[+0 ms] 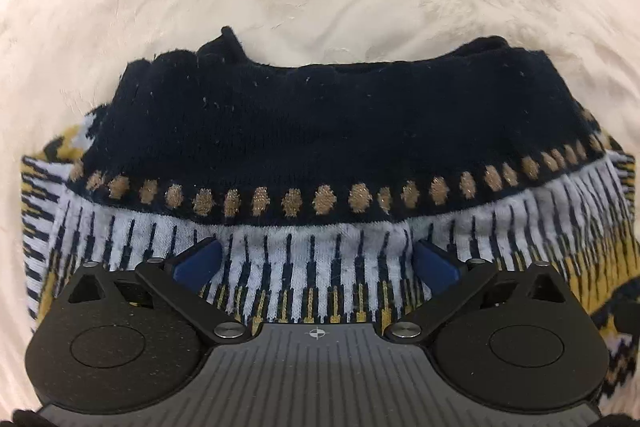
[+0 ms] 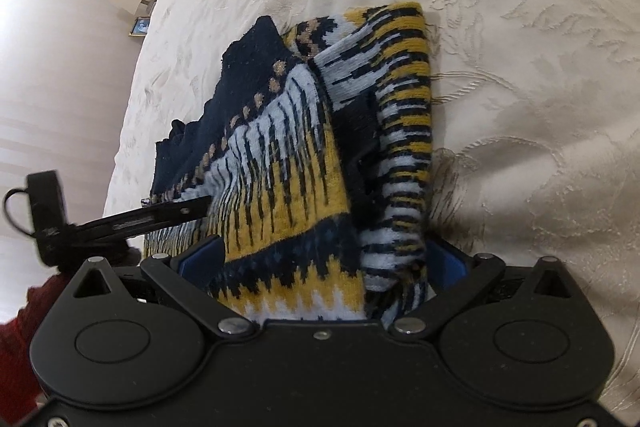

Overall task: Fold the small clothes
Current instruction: 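Press and smooth the folded sweater with both open grippers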

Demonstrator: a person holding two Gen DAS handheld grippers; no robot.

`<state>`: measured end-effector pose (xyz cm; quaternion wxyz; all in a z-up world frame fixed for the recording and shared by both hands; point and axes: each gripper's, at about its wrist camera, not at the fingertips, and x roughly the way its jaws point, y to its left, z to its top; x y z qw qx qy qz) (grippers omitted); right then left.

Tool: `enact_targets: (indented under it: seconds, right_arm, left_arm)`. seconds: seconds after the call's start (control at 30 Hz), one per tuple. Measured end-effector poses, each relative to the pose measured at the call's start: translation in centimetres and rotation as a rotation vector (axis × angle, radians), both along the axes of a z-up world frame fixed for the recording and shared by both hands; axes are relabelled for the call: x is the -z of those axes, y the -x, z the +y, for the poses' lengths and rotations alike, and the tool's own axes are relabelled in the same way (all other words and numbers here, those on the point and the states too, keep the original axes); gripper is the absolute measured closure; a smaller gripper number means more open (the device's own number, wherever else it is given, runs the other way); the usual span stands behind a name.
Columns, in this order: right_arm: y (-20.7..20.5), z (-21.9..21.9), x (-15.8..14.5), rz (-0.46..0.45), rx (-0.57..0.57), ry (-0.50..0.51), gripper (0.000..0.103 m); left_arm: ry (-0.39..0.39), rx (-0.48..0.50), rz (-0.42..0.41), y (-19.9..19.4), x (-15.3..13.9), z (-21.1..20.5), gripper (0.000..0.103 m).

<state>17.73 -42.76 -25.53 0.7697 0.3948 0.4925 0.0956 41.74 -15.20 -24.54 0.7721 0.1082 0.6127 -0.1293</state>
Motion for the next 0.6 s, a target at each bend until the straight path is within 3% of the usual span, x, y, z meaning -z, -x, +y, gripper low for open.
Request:
enact_targets:
  seconds: [0.43,0.47,0.53,0.57,0.6]
  right_arm:
    - [-4.6,0.3,0.0,-0.064,-0.069,-0.040,0.002]
    - [-4.8,0.4,0.0,-0.063,-0.072,-0.035,0.005]
    - [-4.9,0.4,0.0,-0.059,-0.082,-0.002,0.027]
    - [-4.9,0.2,0.1,-0.045,-0.085,0.022,0.048]
    - [-4.9,-0.1,0.3,-0.037,-0.087,0.018,0.056]
  left_arm:
    - [-0.010,0.002,-0.009,0.4,-0.3,0.1,0.000]
    - [-0.011,0.002,-0.011,0.6,-0.4,0.0,0.000]
    - [-0.012,0.000,-0.016,0.8,-0.5,-0.2,0.000]
    - [-0.013,0.001,-0.017,0.9,-0.5,-0.2,0.000]
    - [-0.014,0.002,-0.017,0.9,-0.5,-0.3,0.000]
